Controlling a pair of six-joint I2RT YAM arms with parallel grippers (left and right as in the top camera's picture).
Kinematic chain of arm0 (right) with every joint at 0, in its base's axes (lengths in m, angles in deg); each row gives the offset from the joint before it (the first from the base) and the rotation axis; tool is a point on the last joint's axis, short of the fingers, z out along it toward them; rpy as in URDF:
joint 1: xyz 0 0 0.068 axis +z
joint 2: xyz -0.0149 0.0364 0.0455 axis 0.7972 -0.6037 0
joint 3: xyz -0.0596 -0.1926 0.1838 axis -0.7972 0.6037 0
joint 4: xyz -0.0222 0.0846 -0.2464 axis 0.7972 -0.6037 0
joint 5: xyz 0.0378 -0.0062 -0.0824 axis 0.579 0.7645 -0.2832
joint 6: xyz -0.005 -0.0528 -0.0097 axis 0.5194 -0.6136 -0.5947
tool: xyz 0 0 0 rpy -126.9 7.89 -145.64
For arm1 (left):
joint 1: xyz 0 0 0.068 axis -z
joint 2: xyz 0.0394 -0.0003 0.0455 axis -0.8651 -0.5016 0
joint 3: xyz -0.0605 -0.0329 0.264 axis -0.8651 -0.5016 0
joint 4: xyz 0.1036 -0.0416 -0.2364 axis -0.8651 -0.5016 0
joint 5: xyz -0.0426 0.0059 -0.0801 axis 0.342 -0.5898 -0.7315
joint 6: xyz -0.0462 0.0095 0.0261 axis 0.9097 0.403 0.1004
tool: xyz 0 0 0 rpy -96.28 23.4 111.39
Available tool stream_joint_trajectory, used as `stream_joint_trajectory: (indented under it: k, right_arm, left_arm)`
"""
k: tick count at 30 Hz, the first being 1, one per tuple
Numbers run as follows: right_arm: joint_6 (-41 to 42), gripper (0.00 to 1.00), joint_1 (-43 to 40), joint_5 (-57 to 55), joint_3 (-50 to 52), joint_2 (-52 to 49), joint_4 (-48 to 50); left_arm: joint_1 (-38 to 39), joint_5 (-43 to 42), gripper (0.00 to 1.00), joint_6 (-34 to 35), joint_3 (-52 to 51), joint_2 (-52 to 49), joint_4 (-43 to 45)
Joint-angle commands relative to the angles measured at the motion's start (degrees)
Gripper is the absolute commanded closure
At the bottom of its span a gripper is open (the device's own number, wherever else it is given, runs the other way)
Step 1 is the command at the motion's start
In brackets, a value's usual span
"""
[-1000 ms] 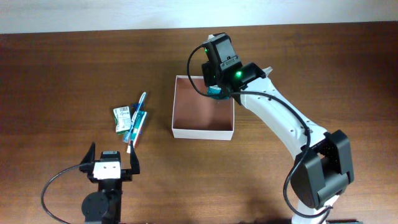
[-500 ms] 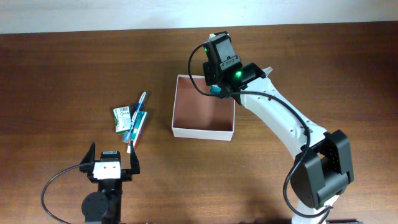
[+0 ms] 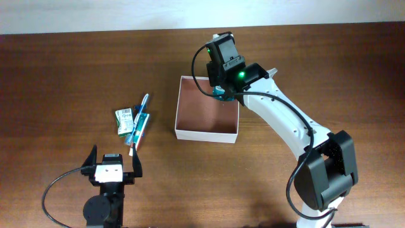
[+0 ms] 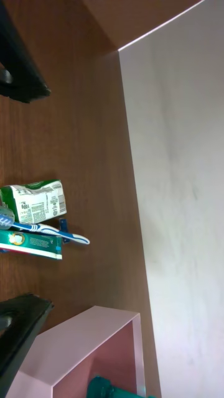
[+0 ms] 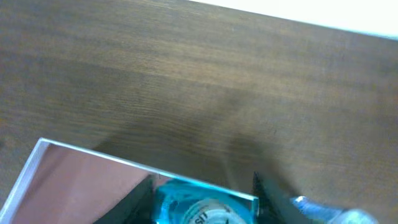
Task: Pack container
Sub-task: 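Lower the Listerine into the box's back corner and release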
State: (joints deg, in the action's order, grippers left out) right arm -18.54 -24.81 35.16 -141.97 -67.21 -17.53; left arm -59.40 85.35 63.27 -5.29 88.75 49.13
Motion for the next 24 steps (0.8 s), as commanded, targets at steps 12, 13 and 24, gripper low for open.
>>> stream_joint_trajectory:
  k: [12, 13, 24]
  right_arm:
    - [0.55, 0.30, -0.31, -3.80, -1.44, 11.39, -6.34]
    - [0.57, 0.28, -0.68, -5.20, -1.44, 13.25, -8.63]
    - [9.03, 0.01, -9.55, -6.32, -1.31, 16.37, -22.12]
  left_arm:
    - [-0.28, -0.63, 0.01, -0.90, -0.46, 0.55, 0.15]
    - [-0.28, -0.63, 0.00, -0.90, -0.46, 0.55, 0.15]
    - [-0.28, -0.63, 0.01, -0.90, -0.46, 0.55, 0.15]
